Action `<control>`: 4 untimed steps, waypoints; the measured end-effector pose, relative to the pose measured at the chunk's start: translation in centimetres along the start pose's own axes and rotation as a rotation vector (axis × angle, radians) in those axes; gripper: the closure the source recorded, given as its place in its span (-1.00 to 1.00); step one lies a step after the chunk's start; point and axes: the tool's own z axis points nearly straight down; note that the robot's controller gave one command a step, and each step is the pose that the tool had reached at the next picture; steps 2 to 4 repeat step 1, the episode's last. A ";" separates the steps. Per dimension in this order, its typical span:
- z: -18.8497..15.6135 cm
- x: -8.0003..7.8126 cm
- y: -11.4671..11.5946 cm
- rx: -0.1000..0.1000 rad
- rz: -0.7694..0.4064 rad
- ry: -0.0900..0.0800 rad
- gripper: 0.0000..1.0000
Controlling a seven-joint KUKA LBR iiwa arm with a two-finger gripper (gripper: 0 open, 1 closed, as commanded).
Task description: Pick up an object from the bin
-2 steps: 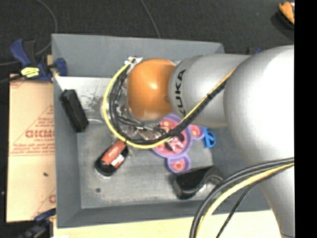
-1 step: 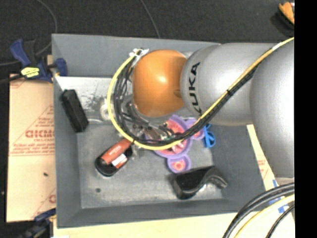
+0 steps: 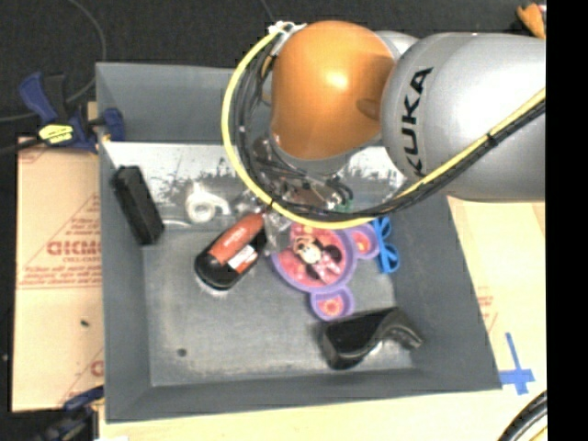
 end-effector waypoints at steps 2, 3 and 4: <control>5.0 -2.5 1.6 0.002 -0.019 -0.001 1.00; 5.0 -2.5 1.6 0.002 -0.019 -0.001 1.00; 5.0 -2.5 1.6 0.002 -0.019 -0.001 1.00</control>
Offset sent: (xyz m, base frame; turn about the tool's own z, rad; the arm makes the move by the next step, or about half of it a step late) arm -0.0087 -0.0317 -0.0436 0.1328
